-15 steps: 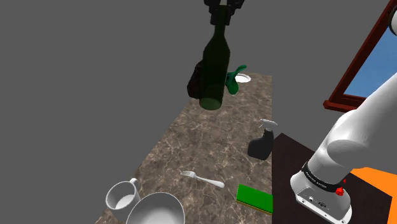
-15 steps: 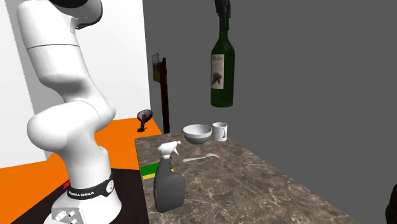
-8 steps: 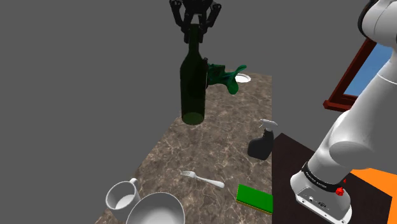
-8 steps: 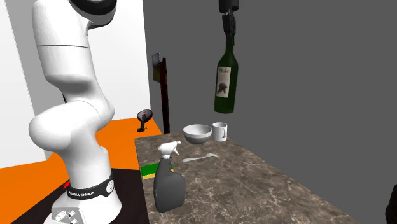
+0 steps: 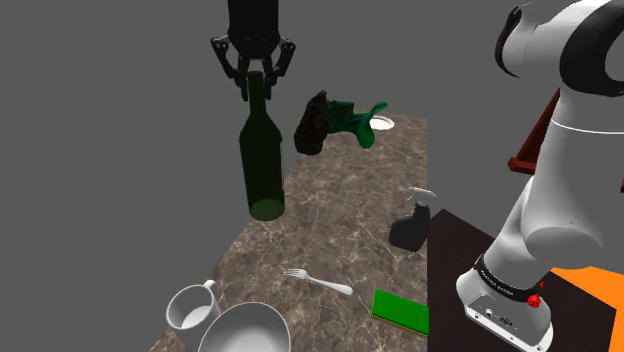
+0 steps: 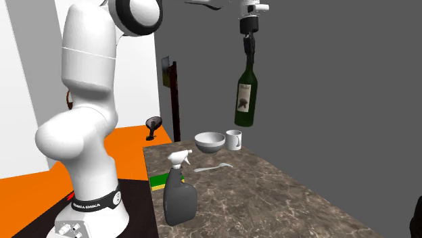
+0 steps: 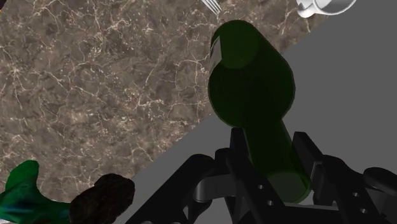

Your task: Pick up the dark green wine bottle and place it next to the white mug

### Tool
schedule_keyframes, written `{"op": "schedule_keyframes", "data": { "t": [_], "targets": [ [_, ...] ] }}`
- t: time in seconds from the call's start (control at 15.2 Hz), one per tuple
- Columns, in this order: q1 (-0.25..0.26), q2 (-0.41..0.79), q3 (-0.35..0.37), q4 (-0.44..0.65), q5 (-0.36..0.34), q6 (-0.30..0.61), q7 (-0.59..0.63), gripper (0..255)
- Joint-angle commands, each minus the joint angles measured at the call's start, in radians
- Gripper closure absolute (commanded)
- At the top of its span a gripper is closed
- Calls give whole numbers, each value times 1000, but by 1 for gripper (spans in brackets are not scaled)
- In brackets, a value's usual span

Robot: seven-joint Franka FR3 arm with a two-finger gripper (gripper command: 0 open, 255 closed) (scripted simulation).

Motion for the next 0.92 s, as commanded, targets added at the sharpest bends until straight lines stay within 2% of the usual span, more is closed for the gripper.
{"op": "schedule_keyframes", "data": {
  "t": [0.0,0.26,0.4,0.46,0.59,0.86],
  "targets": [
    [48,85,8,80,-51,-8,36,255],
    [164,257,1,261,-146,-34,88,255],
    [242,366,-15,405,-196,-71,99,255],
    [297,440,-29,520,-227,-107,97,255],
    [256,391,-22,399,-202,-41,109,255],
    [204,336,-10,244,-178,54,122,255]
  ]
}}
